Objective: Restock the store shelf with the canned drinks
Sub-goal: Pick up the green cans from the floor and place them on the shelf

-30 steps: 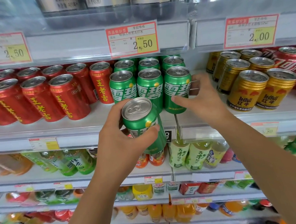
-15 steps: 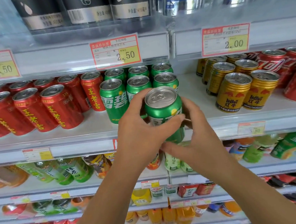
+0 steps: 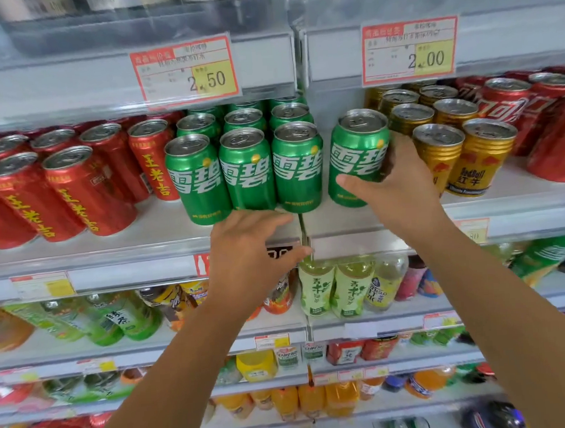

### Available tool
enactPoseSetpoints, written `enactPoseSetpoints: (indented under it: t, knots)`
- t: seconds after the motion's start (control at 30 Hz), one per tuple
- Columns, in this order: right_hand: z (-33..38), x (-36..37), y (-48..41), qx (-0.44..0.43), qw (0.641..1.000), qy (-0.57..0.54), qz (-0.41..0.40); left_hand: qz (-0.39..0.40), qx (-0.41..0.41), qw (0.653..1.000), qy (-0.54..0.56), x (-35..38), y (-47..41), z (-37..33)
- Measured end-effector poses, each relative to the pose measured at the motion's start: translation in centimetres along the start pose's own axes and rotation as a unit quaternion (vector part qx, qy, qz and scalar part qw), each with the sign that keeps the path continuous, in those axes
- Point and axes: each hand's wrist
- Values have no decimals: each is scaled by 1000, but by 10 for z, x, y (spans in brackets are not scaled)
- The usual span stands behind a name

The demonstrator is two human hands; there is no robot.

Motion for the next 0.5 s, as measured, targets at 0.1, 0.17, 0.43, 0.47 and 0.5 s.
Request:
enactPoseSetpoints:
  t: [0.1, 0.17, 0.43, 0.47, 0.5]
  knots:
    - [-9, 10, -21, 0, 1000, 15, 27, -25, 17, 999, -26, 9, 0, 2]
    - [-12, 15, -36, 13, 999, 14, 44, -42, 27, 998, -26, 12, 0, 3]
    - [-19, 35, -86, 50, 997, -2, 56, -67, 43, 996, -27, 18, -1, 5]
    - [-19, 38, -90, 52, 997, -6, 57, -70, 47, 996, -29, 19, 0, 6]
    - [-20, 41, -95, 54, 997, -10, 56, -71, 49, 996, -29, 19, 0, 7]
Point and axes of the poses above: each hand's wrist, its own y-axis away from the middle knuckle, its own x-axis out of the palm, z = x × y, and after that the axes turned 14 degrees about y, right-handed
